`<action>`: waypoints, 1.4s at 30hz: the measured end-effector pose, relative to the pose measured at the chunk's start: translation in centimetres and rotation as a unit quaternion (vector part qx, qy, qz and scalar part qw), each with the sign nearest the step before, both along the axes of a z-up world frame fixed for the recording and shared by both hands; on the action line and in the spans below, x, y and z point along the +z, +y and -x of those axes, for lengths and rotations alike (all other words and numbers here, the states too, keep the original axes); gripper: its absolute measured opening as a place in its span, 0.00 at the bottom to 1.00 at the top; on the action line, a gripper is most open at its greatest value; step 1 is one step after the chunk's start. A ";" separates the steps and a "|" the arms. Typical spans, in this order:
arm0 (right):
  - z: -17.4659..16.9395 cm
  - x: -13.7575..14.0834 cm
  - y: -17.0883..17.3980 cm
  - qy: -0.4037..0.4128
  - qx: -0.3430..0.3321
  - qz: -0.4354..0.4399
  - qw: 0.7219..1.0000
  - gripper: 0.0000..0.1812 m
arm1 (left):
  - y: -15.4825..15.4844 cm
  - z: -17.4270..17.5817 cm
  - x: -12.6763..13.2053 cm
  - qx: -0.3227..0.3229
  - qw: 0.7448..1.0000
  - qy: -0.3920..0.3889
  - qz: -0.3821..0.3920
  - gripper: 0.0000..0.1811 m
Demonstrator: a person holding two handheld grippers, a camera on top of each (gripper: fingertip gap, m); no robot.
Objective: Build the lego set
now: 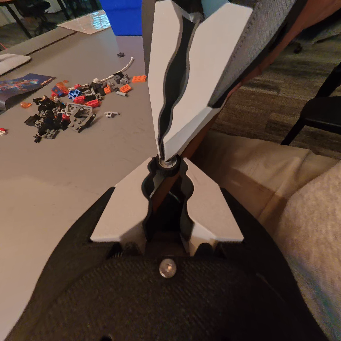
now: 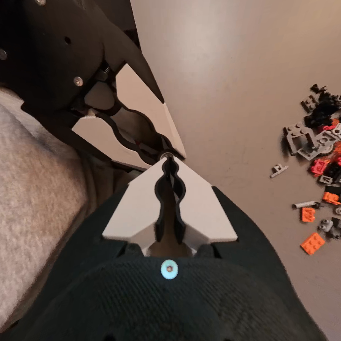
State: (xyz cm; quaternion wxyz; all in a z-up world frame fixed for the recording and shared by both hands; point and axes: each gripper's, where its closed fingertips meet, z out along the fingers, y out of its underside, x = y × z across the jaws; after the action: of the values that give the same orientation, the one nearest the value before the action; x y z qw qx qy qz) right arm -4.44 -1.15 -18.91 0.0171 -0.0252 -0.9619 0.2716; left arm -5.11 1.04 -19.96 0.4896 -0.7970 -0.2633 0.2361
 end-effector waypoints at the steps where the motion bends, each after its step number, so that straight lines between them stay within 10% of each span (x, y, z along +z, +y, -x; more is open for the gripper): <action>1: 0.0 0.0 0.0 0.006 0.002 -0.006 1.000 0.00 | 0.0 0.0 0.0 0.000 1.000 -0.002 -0.002 0.12; 25: 0.9 1.3 0.9 -0.010 -0.040 0.108 0.993 0.02 | 0.3 -0.6 1.6 -0.034 0.988 -0.056 -0.138 0.14; 34: -2.0 6.0 1.2 0.069 0.101 0.259 0.958 0.30 | -1.3 -0.9 6.1 -0.103 0.875 -0.236 -0.409 0.13; 42: -2.2 6.2 -0.4 0.203 0.112 0.262 0.937 0.14 | -1.1 -2.2 8.5 -0.170 0.791 -0.306 -0.502 0.13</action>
State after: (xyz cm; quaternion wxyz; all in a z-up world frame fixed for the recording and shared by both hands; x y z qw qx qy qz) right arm -2.26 -1.56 -12.76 0.1742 0.1346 -0.8293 0.5137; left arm -2.90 -0.02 -11.49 0.7467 -0.5017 -0.3412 -0.2728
